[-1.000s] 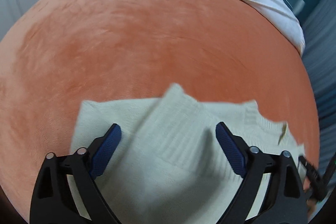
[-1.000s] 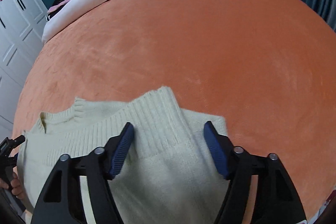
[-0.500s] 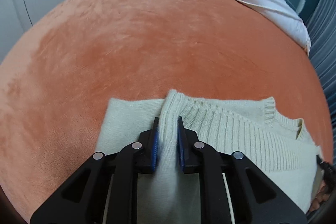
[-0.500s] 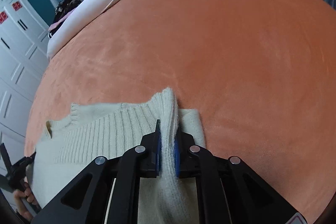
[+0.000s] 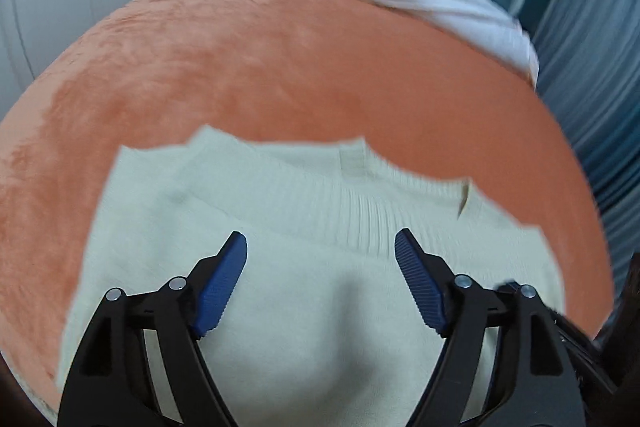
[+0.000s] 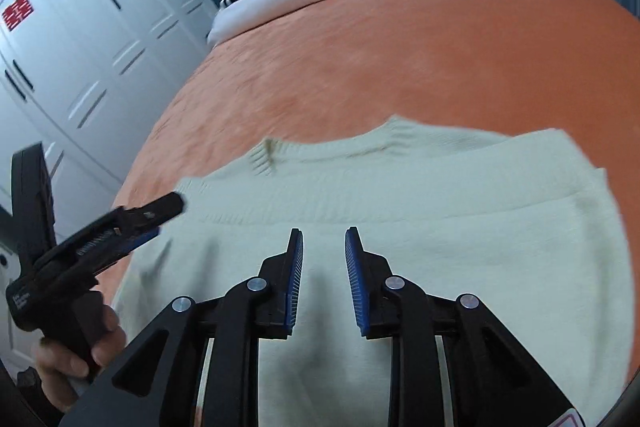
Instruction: Fold small clothes
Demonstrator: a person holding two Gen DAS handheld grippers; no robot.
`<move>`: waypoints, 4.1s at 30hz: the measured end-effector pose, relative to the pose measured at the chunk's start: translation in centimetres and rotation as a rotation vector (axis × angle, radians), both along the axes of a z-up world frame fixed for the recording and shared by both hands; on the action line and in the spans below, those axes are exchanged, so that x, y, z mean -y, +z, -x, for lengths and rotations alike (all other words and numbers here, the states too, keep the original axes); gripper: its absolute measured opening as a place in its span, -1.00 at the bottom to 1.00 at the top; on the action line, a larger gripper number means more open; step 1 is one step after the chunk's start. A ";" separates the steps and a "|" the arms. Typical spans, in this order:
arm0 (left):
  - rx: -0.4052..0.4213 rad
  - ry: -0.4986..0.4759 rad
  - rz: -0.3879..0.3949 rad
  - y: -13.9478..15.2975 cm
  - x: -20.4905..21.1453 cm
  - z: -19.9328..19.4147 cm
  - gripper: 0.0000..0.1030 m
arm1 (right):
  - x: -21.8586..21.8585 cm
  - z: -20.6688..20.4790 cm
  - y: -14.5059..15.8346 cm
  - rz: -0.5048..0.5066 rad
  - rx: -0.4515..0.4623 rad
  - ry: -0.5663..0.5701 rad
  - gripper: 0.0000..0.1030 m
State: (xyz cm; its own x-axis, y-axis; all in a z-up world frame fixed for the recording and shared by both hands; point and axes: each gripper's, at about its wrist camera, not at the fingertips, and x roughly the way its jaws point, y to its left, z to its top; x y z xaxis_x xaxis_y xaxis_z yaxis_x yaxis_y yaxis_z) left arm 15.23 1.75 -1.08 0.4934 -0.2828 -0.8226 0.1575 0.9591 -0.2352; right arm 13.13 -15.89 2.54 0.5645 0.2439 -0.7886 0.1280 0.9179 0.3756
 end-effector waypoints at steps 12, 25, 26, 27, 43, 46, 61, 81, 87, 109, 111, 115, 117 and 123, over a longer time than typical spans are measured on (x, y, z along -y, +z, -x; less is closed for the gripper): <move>0.045 0.039 -0.044 -2.2 -8.6 3.2 0.26 | 17.4 13.4 -2.4 -0.020 -0.073 -0.436 -1.00; -0.139 0.403 0.260 -4.1 -17.1 10.4 0.78 | 13.0 20.1 -3.5 -0.154 -0.148 -0.468 0.29; -0.124 0.416 0.265 -4.0 -17.0 10.5 0.78 | 12.7 19.4 -3.4 -0.158 -0.142 -0.448 0.12; -0.123 0.411 0.260 -3.8 -16.7 10.2 0.60 | 12.4 18.8 -3.1 -0.156 -0.140 -0.447 -0.03; -0.139 0.338 0.213 -2.2 -16.3 11.6 -0.68 | 13.3 21.2 -0.1 -0.075 -0.148 -0.518 -0.56; -0.025 0.313 0.161 0.8 -15.6 11.6 -0.08 | 11.2 21.0 3.9 0.068 -0.058 -0.500 -0.50; -0.225 0.495 0.312 -4.8 -18.0 9.1 0.72 | -5.7 2.5 -0.9 0.108 -0.171 0.030 -0.86; -0.076 0.287 0.442 2.7 -14.3 6.9 -0.68 | -4.8 2.5 -2.4 0.024 -0.111 0.032 -0.93; 0.080 0.004 0.387 10.4 -3.7 8.5 -0.68 | -3.3 3.3 -2.2 -0.063 -0.085 0.024 -0.94; 0.044 -0.426 0.162 5.8 11.5 17.2 0.48 | 15.9 17.7 -0.1 -0.643 0.049 -0.250 0.36; 0.055 -0.412 0.072 4.6 9.2 18.0 0.53 | 15.6 16.7 0.0 -0.698 0.046 -0.212 0.50; 0.020 -0.345 -0.073 1.3 6.1 17.8 0.53 | 13.2 13.3 -0.4 -0.688 -0.043 -0.161 0.55; 0.008 -0.302 -0.105 0.0 5.4 17.4 0.53 | 10.3 10.8 0.0 -0.633 -0.082 -0.104 0.55; -0.037 -0.234 -0.100 -1.7 4.9 15.4 0.29 | 7.3 8.3 7.3 -0.414 0.069 -0.014 -0.64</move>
State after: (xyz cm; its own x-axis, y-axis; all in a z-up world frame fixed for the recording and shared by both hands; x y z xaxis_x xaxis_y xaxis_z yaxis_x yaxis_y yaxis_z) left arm -0.14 -3.16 -2.74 0.3931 -0.3021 -0.8684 0.3710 0.9163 -0.1508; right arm 4.84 -23.15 9.87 0.6182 0.5247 -0.5852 0.1005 0.6857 0.7209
